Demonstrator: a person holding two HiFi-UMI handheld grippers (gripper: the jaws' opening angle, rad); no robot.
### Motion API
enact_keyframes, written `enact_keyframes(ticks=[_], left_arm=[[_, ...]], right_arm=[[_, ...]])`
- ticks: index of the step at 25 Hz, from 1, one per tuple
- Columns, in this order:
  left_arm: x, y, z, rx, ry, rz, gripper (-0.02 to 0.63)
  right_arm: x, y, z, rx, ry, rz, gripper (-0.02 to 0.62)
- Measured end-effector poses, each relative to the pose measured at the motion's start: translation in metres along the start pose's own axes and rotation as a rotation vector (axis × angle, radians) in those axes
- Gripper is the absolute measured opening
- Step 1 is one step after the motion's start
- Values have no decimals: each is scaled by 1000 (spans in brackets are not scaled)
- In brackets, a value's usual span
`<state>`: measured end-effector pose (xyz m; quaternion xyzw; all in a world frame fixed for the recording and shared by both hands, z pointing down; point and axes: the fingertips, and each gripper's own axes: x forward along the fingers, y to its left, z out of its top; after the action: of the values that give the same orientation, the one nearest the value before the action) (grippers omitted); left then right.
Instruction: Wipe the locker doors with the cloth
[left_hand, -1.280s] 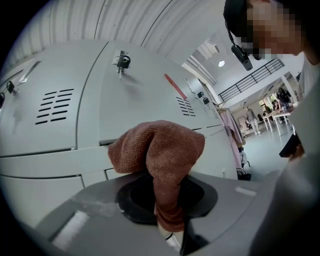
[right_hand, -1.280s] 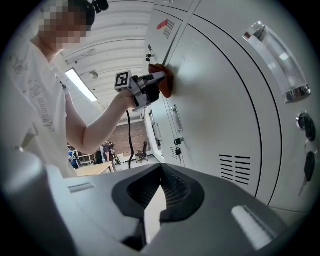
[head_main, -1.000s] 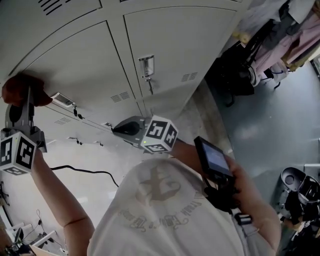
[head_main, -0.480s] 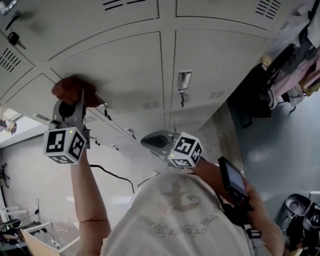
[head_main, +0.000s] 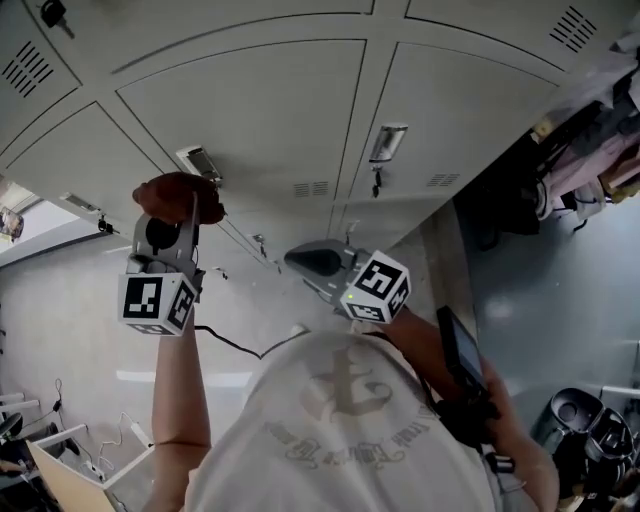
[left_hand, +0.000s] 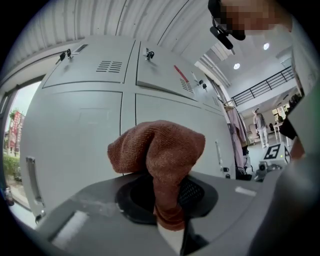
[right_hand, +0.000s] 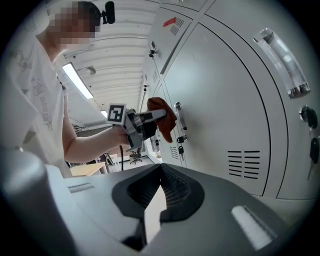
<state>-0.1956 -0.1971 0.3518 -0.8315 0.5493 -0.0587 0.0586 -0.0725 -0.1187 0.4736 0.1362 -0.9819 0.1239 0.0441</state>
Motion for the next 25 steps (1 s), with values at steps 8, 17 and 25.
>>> enact_keyframes(ticks=[8,17,25], left_arm=[[-27,-67,-72,-66,43,-153,83],[-38,-94,-123,-64,132,-260,83],[-49,-102,-132,-77,149,-292,83]], right_arm=[[-13,-6,-8,-19,-26,-93,8],[-17,-9,-9,-3,-34,-134,8],[-11,-1,-18,22,-31,-145,8]])
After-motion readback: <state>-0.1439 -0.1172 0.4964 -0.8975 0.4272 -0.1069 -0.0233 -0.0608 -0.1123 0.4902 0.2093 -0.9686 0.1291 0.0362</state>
